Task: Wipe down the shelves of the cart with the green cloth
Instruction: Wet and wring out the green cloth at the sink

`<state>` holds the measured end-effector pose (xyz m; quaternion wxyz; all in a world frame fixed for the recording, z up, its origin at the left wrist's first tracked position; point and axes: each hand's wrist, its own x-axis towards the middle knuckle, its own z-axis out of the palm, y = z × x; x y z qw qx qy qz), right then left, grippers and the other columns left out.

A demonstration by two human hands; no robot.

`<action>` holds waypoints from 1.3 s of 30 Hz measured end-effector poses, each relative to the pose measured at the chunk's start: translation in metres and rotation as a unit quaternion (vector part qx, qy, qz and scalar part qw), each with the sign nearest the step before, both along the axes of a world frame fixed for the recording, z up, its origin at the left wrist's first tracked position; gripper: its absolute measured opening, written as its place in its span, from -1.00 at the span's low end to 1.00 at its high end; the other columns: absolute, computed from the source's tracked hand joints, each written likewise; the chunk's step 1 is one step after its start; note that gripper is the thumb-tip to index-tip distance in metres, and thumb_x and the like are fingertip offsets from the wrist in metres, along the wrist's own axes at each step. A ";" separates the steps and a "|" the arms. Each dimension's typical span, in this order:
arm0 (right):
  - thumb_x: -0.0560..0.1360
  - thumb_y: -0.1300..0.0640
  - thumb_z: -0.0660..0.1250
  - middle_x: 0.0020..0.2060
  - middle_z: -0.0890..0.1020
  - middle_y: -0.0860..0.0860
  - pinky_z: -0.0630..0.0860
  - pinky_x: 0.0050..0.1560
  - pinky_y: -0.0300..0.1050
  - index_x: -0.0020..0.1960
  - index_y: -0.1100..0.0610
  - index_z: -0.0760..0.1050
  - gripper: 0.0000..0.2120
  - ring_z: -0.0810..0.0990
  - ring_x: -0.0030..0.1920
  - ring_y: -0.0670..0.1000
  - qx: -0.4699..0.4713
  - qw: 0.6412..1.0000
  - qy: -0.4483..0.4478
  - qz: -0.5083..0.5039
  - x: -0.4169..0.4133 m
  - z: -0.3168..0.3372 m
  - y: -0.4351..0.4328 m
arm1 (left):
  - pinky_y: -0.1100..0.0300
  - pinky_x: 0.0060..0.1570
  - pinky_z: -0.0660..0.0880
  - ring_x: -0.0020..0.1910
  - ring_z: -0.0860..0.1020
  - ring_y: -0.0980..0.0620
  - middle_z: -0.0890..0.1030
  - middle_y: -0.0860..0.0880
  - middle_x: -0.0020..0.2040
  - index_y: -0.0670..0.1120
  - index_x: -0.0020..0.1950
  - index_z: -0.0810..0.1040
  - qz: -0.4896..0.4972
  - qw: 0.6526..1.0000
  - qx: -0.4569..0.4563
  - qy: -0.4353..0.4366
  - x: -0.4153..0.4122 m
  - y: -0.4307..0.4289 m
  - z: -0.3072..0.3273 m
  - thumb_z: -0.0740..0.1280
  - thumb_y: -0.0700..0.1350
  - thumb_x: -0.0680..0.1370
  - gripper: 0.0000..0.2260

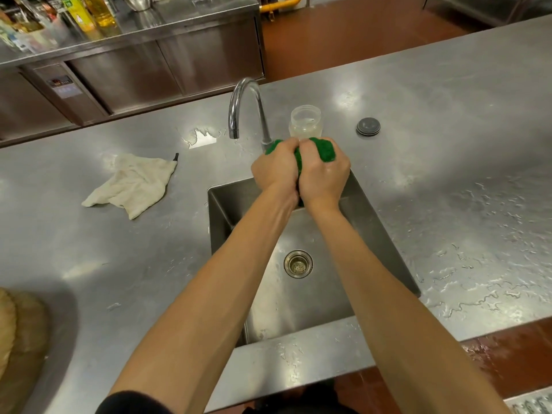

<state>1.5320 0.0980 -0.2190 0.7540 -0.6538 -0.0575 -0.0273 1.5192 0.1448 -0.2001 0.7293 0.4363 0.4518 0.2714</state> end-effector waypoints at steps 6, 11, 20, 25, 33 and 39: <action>0.38 0.18 0.28 -0.47 0.52 0.01 0.44 -0.34 -0.08 -0.43 0.09 0.46 -0.79 0.51 -0.38 -0.01 0.114 0.981 0.152 0.028 0.003 -0.003 0.001 | 0.15 -0.35 0.46 -0.38 0.48 -0.02 0.47 0.02 -0.46 -0.04 -0.47 0.39 -0.026 0.969 0.231 0.088 0.003 0.001 -0.004 0.39 -0.19 0.34 -0.75; 0.44 0.11 0.33 -0.36 0.61 0.03 0.60 -0.21 -0.03 -0.26 0.17 0.55 -0.84 0.62 -0.26 0.02 0.066 0.967 0.234 0.074 0.003 -0.007 0.000 | 0.11 -0.27 0.53 -0.34 0.54 0.00 0.54 0.00 -0.41 -0.05 -0.39 0.47 -0.035 0.952 0.270 0.136 0.001 0.005 -0.014 0.39 -0.12 0.40 -0.81; 0.41 -0.29 0.40 0.21 0.51 -0.09 0.55 0.17 -0.17 0.30 -0.07 0.27 -0.40 0.54 0.21 -0.15 -0.122 0.955 0.022 0.268 -0.014 -0.030 -0.030 | 0.09 -0.29 0.64 -0.18 0.66 -0.10 0.68 -0.14 -0.09 -0.21 0.04 0.61 0.031 0.996 -0.036 0.081 -0.015 0.049 -0.013 0.52 -0.14 0.36 -0.70; 0.54 0.11 0.37 0.04 0.68 -0.04 0.63 0.06 -0.15 0.20 0.10 0.54 -0.75 0.66 0.02 -0.19 -0.059 0.964 0.106 0.238 -0.009 -0.038 -0.067 | -0.29 -0.19 0.63 -0.13 0.70 -0.19 0.71 -0.21 -0.05 -0.24 0.04 0.63 0.025 0.993 -0.104 0.052 -0.025 0.056 -0.013 0.59 -0.15 0.28 -0.61; 0.34 0.27 0.48 0.57 -0.27 0.08 0.15 0.45 0.37 0.60 -0.02 -0.19 0.10 -0.15 0.58 0.20 -0.450 0.784 -0.366 0.219 -0.016 -0.042 -0.060 | -0.20 -0.06 0.64 0.04 0.69 -0.22 0.69 -0.19 0.14 -0.17 0.23 0.65 -0.050 0.982 -0.169 0.065 -0.025 0.045 -0.038 0.48 -0.08 0.27 -0.47; 0.32 0.24 0.53 0.43 0.35 0.10 0.58 -0.28 0.01 0.57 0.04 -0.03 0.02 0.53 0.00 0.15 -0.499 0.782 -0.340 0.153 -0.004 -0.049 -0.031 | -0.08 0.00 0.66 -0.08 0.69 -0.10 0.70 -0.12 -0.07 -0.12 -0.06 0.61 -0.007 0.995 -0.074 0.061 -0.022 0.010 -0.028 0.57 -0.06 0.36 -0.74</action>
